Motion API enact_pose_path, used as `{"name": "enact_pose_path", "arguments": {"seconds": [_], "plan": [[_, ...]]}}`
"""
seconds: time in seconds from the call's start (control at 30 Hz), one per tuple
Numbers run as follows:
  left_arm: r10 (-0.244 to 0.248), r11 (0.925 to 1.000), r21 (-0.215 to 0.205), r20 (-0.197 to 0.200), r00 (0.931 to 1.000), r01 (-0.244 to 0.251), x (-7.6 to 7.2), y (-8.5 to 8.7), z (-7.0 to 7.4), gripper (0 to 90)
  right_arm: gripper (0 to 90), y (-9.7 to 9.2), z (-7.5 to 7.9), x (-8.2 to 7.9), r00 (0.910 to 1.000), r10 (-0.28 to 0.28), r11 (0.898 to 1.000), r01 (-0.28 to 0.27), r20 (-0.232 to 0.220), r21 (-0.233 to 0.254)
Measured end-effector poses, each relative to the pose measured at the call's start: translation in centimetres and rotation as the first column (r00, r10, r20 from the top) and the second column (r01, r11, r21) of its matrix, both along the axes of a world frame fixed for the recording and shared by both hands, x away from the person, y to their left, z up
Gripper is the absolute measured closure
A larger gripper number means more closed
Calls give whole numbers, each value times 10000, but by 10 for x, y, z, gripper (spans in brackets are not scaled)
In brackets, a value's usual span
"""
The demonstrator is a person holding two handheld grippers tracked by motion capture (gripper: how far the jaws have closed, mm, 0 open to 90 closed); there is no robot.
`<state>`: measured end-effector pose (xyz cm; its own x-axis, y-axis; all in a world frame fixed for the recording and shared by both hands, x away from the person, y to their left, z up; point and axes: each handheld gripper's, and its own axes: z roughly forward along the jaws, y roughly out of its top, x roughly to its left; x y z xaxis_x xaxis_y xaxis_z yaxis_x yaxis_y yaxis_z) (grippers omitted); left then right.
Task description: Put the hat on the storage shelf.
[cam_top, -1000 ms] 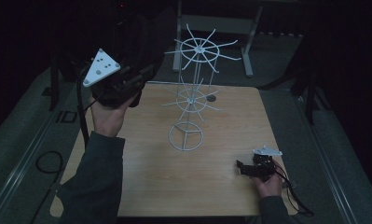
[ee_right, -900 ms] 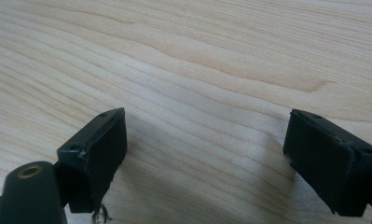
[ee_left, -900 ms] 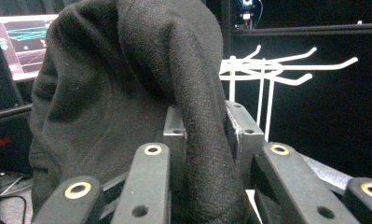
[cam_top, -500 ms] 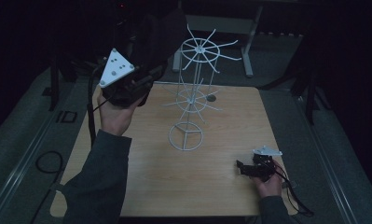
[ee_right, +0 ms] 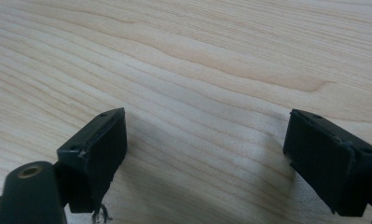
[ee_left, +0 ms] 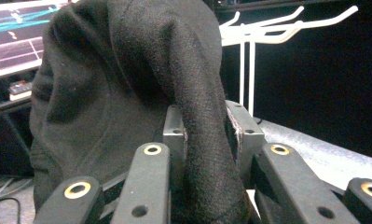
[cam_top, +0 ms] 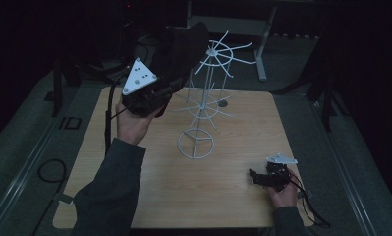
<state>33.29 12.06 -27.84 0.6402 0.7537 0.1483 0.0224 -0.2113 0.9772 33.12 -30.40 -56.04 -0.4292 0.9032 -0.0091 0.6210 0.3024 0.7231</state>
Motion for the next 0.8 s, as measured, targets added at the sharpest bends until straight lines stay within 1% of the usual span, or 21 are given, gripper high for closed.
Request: {"name": "enact_pose_path", "arguments": {"seconds": [0.07,0.13,0.3,0.43,0.47,0.57,0.67,0.8], "plan": [[-89,10000,-42,-75,9999,89,1,2,-1,734,133,0,0,0,10000,-2,10000,2,-2,1],[-121,9997,-190,-161,9998,118,2,3,-3,731,133,0,0,0,10000,-3,10000,3,-7,4],[-140,9999,-89,-276,9995,137,4,4,-4,708,133,0,0,0,10000,-4,10000,4,-11,5],[-67,9998,-168,-374,9993,61,6,6,-5,674,133,0,0,0,10000,-6,10000,6,-5,-1],[-44,9999,-94,-372,9993,41,6,6,-5,668,133,0,0,0,10000,-3,10000,3,-8,4],[-46,9999,-98,-390,9992,42,6,7,-6,651,133,0,0,0,10000,14,10000,-14,-17,0],[-154,9999,-49,-466,9988,152,6,7,-6,603,133,0,0,0,10000,32,10000,-32,-2,-5],[-127,9999,-21,-437,9990,126,5,6,-6,550,133,0,0,0,10000,31,10000,-31,-8,-4]]}}
